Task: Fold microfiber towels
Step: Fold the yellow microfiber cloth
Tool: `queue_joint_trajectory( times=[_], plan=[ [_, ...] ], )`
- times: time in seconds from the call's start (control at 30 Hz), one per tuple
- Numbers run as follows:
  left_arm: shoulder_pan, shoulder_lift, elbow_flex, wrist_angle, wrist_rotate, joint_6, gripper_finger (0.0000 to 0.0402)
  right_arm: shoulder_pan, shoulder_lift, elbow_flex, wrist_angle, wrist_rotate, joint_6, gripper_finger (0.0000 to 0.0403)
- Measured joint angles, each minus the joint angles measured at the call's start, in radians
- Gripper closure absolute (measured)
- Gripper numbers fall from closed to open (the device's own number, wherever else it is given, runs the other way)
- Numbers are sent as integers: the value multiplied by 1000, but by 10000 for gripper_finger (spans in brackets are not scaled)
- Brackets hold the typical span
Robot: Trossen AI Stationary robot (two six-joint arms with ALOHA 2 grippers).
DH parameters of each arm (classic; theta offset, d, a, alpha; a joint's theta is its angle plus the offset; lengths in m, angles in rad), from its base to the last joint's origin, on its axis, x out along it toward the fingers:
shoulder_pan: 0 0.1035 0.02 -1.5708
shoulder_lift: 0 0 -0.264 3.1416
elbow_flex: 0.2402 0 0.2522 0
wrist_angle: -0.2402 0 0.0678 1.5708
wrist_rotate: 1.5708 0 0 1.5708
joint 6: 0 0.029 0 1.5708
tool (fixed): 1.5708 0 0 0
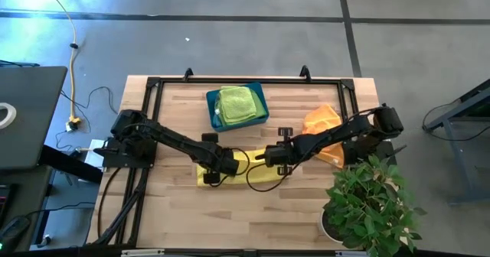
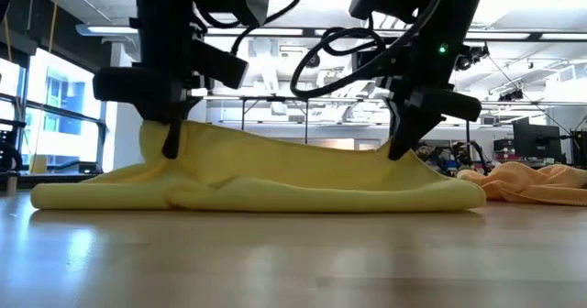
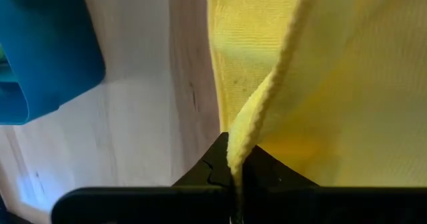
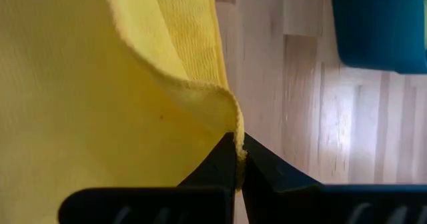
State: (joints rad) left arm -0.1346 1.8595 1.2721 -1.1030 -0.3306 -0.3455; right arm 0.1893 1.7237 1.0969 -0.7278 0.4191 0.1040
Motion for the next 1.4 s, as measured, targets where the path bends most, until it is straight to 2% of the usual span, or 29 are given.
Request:
queue_joint_trajectory(
  times=[0.23, 0.37, 0.47, 0.57, 0.67, 0.8, 1.1, 1.4],
  plan=[
    [17, 1, 0, -3, 10, 0, 401, -6, 0, 0, 2, 0, -16, 389],
    [23, 1, 0, -3, 21, -3, 400, -6, 0, 0, -9, 13, -19, 352],
    [29, 1, 0, -3, 20, -10, 400, -6, -9, 0, -81, 88, 10, 319],
    [36, 1, 0, -3, 21, -17, 400, -3, -24, 0, -115, 57, 54, 301],
    [48, 1, 0, -3, 37, -19, 400, 18, -33, 0, -110, -14, 76, 298],
    [60, 1, 0, -3, 49, -18, 400, 57, -34, 0, -102, -8, 58, 302],
    [66, 1, 0, -4, 120, -22, 400, 94, 24, 0, 133, -30, 53, 304],
    [63, 1, 0, -5, 84, -29, 400, 94, 144, 0, 99, -80, 72, 304]
  ],
)
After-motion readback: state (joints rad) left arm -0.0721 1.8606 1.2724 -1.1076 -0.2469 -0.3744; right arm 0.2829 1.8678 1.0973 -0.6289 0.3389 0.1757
